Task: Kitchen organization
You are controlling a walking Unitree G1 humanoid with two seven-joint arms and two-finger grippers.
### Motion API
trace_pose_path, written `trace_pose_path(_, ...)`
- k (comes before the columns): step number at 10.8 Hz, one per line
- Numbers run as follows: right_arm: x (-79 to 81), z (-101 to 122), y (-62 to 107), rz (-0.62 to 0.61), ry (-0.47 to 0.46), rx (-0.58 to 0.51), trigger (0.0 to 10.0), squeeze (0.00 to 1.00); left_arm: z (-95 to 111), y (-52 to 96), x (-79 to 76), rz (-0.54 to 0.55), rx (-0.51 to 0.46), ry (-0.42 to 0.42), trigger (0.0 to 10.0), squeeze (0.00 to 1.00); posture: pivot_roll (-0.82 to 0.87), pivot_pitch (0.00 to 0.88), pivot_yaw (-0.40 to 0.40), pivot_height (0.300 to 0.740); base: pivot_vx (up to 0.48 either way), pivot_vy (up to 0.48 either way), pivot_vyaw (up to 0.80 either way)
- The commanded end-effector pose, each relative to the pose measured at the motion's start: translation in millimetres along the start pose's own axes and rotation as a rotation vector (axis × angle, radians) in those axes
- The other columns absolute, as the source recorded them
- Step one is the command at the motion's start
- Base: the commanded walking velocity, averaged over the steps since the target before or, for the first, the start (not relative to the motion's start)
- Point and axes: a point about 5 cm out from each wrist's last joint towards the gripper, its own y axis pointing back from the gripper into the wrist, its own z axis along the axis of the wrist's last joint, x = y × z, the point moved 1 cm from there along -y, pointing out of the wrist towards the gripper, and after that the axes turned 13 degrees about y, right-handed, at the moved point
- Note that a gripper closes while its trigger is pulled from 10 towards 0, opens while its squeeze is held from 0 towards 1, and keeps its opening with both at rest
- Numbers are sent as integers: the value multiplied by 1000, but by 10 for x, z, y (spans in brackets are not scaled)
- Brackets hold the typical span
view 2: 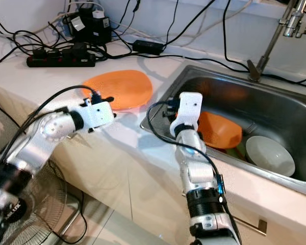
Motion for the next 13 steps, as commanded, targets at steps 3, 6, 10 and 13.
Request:
trace_pose_path(3, 7, 55, 31, -11, -20, -9, 10000, 0, 35, -166, 22, -22, 35, -121, 10000, 0, 194, 21, 24, 740, 0, 0, 0)
trace_pose_path(6, 24, 64, 77, -14, -30, -6, 10000, 0, -3, -346, -91, -38, 82, -202, 10000, 0, 175, 36, 34, 740, 0, 0, 0)
trace_pose_path(10, 12, 33, 175, -22, -33, 12, 10000, 0, -89, -458, -136, -24, 172, -285, 10000, 0, 146, 67, 39, 740, 0, 0, 0)
trace_pose_path(13, -11, 11, 254, -26, -30, 32, 10000, 0, -230, -461, -88, 56, 273, -277, 10000, 0, 121, 97, 34, 740, 0, 0, 0)
